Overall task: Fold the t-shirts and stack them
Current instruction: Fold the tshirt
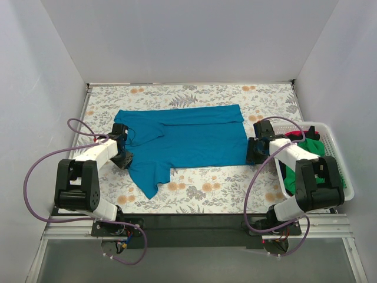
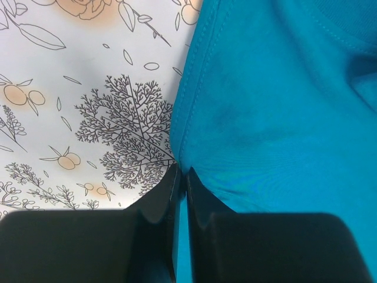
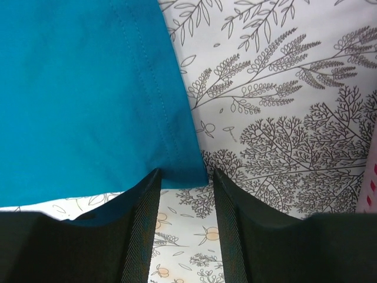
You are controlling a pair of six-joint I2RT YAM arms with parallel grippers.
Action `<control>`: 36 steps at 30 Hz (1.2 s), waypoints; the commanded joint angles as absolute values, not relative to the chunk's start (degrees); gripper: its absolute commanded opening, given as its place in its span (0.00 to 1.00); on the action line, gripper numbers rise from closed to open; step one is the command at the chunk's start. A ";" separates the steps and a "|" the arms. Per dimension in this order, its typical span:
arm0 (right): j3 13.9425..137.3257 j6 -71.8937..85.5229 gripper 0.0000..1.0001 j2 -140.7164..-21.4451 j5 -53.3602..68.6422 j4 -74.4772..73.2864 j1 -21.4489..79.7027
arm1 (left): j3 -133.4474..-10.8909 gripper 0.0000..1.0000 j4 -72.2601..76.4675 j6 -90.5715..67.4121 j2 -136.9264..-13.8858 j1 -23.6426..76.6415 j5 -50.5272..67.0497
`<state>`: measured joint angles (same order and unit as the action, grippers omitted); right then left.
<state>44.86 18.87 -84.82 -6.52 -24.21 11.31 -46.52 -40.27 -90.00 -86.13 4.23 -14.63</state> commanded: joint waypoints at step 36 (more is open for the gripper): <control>72.41 13.45 0.01 -97.55 -5.27 -36.12 10.20 | -68.46 0.00 -52.21 -83.67 -92.90 0.26 -14.15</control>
